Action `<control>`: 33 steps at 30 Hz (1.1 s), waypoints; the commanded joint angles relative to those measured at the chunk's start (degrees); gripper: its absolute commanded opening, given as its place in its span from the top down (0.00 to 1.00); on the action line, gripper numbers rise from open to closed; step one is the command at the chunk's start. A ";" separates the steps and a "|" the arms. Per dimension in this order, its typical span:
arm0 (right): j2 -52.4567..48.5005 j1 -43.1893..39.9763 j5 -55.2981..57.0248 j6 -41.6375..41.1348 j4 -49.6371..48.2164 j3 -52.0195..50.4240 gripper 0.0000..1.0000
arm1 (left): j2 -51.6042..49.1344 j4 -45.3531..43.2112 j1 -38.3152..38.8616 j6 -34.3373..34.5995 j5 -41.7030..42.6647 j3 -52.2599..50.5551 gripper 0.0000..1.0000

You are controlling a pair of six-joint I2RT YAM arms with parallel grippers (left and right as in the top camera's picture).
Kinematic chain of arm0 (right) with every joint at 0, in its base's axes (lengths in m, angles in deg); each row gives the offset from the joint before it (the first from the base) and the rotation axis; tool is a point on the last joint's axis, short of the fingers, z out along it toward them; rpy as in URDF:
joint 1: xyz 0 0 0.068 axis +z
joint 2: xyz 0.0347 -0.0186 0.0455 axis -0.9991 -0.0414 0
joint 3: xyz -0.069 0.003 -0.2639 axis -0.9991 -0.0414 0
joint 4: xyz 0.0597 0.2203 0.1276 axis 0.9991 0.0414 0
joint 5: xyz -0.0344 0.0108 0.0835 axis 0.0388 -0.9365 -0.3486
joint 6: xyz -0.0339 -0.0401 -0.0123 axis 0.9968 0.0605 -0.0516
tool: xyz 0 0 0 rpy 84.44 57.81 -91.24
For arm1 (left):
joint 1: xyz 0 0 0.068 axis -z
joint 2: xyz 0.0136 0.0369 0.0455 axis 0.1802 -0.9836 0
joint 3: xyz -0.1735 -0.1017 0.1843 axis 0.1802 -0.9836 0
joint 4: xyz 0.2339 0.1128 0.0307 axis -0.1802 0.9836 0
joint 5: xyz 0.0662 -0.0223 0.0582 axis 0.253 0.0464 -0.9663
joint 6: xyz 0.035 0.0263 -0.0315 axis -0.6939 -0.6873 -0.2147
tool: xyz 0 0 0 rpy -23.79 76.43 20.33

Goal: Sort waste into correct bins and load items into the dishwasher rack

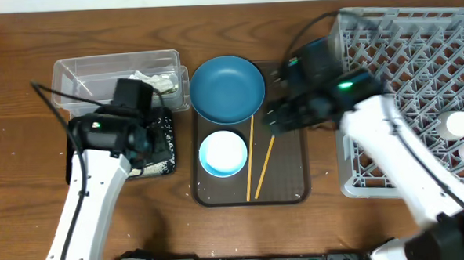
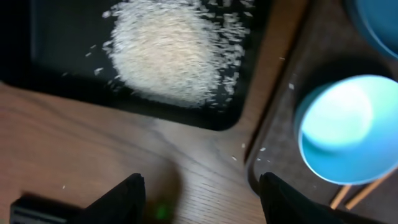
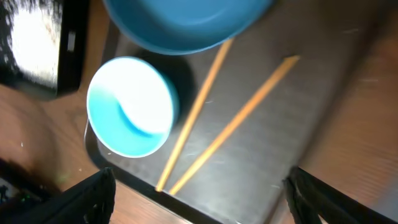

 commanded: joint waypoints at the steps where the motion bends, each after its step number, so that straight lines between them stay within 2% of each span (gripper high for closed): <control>1: -4.33 5.35 0.35 -4.68 -2.01 -1.92 0.23 | 0.20 0.55 -2.12 1.11 -1.55 -0.15 0.38; 5: -10.97 9.92 3.72 -9.77 -3.48 -1.99 0.31 | 0.20 0.57 -2.62 1.09 -1.55 -0.15 0.38; 9: -17.38 12.22 3.80 -12.76 -4.96 -1.99 0.54 | 0.20 0.55 -2.62 1.09 -1.55 -0.17 0.38; 11: -19.76 12.57 3.76 -13.77 -5.62 -1.99 0.62 | 0.20 0.55 -2.62 1.09 -1.55 -0.17 0.38; 13: -21.11 12.57 3.54 -13.99 -5.99 -1.99 0.89 | 0.20 0.55 -2.62 1.09 -1.55 -0.17 0.38; 14: -21.22 12.50 3.56 -13.97 -5.97 -1.99 0.99 | 0.20 0.55 -2.62 1.09 -1.55 -0.17 0.38; 18: -18.47 11.37 4.92 -13.90 -4.37 -0.35 0.99 | 0.20 0.55 -2.62 1.09 -1.55 -0.20 0.38; 22: -10.71 8.52 9.97 -11.15 -0.70 3.52 0.99 | 0.20 0.55 -2.62 1.09 -1.55 -0.20 0.38; 25: -3.69 5.70 17.92 -9.77 1.60 5.42 0.99 | 0.20 0.55 -2.62 1.09 -1.55 -0.20 0.38; 29: 5.29 0.90 34.32 -9.25 3.13 5.53 0.99 | 0.20 0.55 -2.62 1.11 -1.55 -0.20 0.38; 33: 10.34 -4.98 46.82 -6.69 2.89 5.53 0.99 | 0.20 0.48 -2.62 1.11 -1.55 -0.20 0.38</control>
